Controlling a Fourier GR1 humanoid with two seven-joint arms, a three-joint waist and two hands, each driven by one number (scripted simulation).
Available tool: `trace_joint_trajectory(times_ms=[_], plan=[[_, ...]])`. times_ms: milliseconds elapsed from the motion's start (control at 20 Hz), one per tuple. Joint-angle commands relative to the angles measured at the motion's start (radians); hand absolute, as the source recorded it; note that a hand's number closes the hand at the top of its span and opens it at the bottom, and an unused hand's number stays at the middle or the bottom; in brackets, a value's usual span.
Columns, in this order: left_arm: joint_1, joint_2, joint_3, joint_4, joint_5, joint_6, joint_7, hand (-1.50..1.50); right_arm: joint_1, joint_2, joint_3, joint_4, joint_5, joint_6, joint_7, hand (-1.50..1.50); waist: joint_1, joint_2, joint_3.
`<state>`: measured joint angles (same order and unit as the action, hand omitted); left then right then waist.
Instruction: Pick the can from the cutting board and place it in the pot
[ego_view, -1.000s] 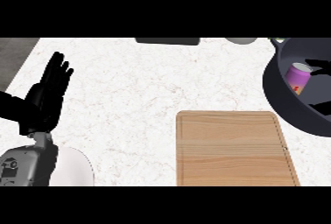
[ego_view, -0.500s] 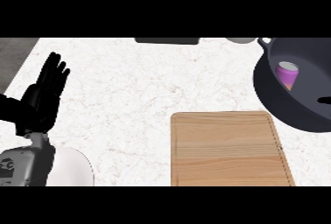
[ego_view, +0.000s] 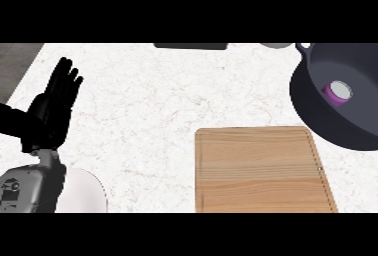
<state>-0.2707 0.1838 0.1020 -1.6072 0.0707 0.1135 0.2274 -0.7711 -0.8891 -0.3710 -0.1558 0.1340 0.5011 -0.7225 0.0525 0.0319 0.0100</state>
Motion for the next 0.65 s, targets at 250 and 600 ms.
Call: trace_joint_trajectory(times_ms=[250, 600], plan=[[0.012, -0.007, 0.000, -0.017, -0.001, 0.003, -0.012, 0.00, 0.063, -0.073, -0.015, -0.014, -0.025, 0.187, -0.071, -1.50, 0.008, 0.004, 0.004], [-0.001, 0.000, 0.004, -0.018, 0.010, -0.004, 0.011, 0.00, 0.100, -0.086, -0.008, -0.046, -0.030, 0.206, -0.070, -1.50, 0.006, 0.003, 0.005]])
